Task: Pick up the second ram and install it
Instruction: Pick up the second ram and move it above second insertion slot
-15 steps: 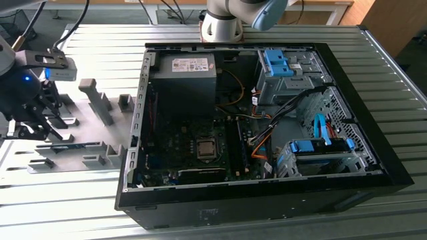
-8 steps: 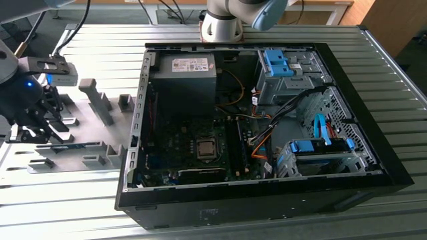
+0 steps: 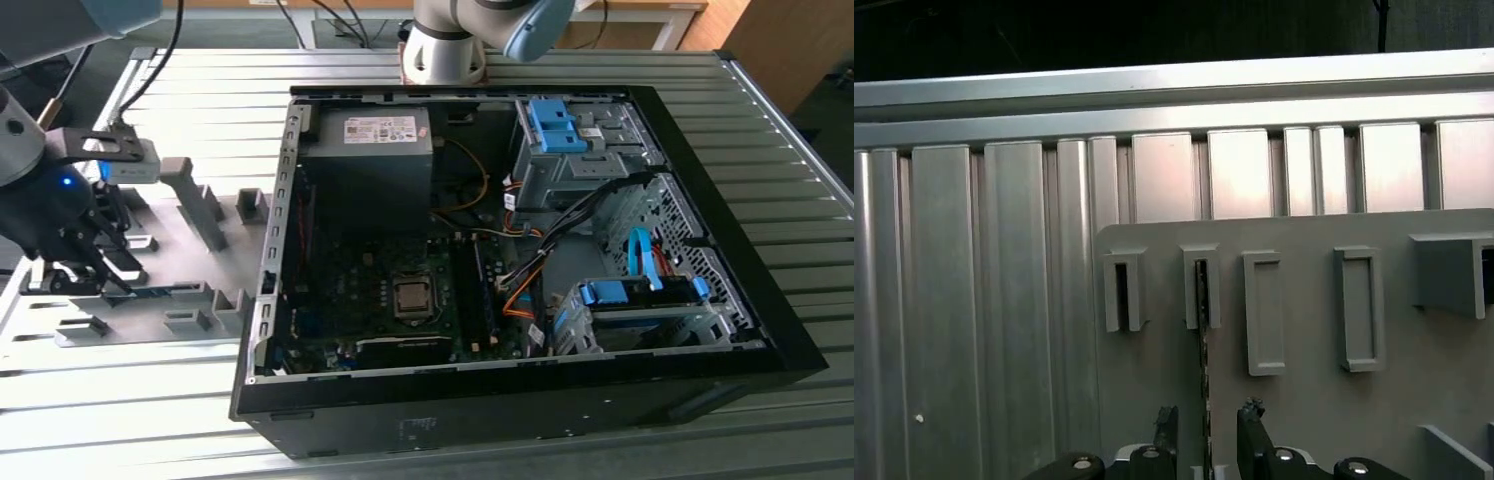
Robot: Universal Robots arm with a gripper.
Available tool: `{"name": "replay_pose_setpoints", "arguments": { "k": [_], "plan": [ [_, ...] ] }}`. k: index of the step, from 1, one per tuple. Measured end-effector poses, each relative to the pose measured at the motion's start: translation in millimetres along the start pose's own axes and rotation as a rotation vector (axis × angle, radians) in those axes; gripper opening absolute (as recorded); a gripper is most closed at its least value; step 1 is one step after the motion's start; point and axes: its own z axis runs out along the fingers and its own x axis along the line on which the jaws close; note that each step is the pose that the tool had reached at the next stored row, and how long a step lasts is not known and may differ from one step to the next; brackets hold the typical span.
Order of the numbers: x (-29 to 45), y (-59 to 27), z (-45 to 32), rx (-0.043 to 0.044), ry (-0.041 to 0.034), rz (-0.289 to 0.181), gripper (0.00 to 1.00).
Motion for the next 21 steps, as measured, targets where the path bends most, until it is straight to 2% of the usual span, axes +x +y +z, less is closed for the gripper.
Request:
{"name": "replay_pose_setpoints", "arguments": {
  "k": [21],
  "plan": [
    [2.6,3.8,21.0,-0.0003,-0.0005,0.0,0.37]
  ]
}}
